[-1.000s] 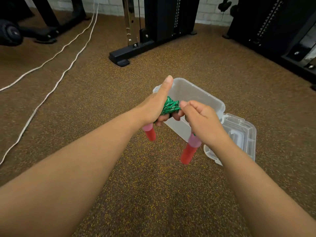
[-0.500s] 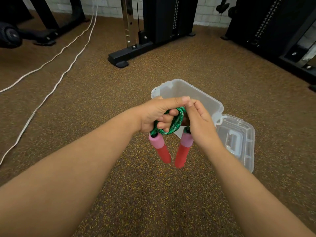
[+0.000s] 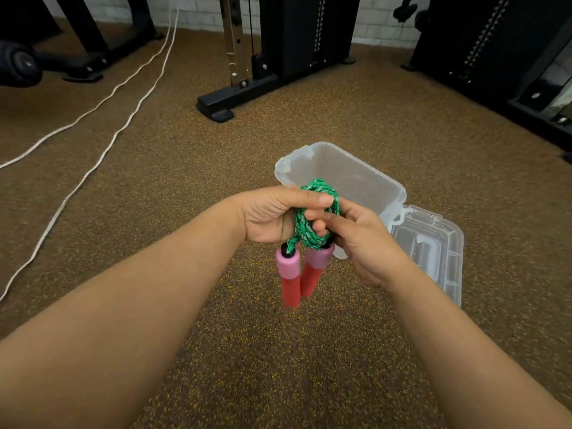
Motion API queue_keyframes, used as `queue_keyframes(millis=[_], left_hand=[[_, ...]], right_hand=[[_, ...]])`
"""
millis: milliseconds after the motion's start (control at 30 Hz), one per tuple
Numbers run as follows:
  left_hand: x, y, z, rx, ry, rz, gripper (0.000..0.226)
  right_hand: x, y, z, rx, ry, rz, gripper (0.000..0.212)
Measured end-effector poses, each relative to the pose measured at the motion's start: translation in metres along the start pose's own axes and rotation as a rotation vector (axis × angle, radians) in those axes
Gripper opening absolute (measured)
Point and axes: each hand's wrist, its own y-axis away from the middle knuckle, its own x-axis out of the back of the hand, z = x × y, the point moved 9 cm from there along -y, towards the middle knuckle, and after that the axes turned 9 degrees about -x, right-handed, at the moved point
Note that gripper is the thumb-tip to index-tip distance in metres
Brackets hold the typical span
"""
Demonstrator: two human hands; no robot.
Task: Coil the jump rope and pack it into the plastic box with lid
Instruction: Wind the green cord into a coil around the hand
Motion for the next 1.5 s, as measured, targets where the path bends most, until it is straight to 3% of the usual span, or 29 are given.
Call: queue_keyframes(millis=[167, 233, 367, 500, 600, 700, 800, 1033, 1200, 1367, 1500], left_hand=[[0.002, 0.004, -0.004, 0.057, 0.072, -0.029, 0.003], [0.004, 0.005, -0.005, 0.084, 0.05, -0.013, 0.009], [0.001, 0.003, -0.007, 0.133, -0.024, 0.017, 0.013], [0.002, 0.002, -0.004, 0.153, -0.075, 0.019, 0.008], [0.004, 0.002, -0.003, 0.163, -0.127, 0.022, 0.009], [0.009, -0.002, -0.001, 0.147, -0.239, 0.08, 0.013], [0.007, -0.007, 0.003, 0.117, -0.371, 0.133, 0.02], [0.007, -0.018, 0.015, 0.02, -0.55, 0.278, 0.011], [0.032, -0.016, 0.015, 0.015, -0.804, 0.438, 0.015], [0.032, -0.016, 0.031, -0.054, -1.156, 0.53, 0.016], [0.044, -0.015, 0.033, -0.039, -1.13, 0.576, 0.013]], right_hand=[[-0.001, -0.004, 0.001, -0.023, 0.2, 0.071, 0.034], [0.0, -0.005, 0.005, -0.045, 0.234, 0.09, 0.036], [0.001, -0.003, 0.012, -0.049, 0.052, 0.087, 0.035], [-0.001, 0.001, 0.012, -0.029, -0.151, -0.015, 0.017], [0.002, -0.001, 0.009, -0.019, 0.026, 0.023, 0.019], [0.007, -0.003, 0.007, -0.004, 0.313, 0.137, 0.021], [0.013, -0.002, 0.005, 0.014, 0.36, 0.253, 0.025], [0.03, -0.006, -0.005, 0.034, 0.3, 0.314, 0.029], [0.04, -0.008, 0.003, -0.021, 0.396, 0.389, 0.016], [0.046, -0.009, 0.014, -0.073, 0.308, 0.497, 0.018], [0.04, -0.012, 0.014, -0.057, 0.213, 0.299, 0.03]])
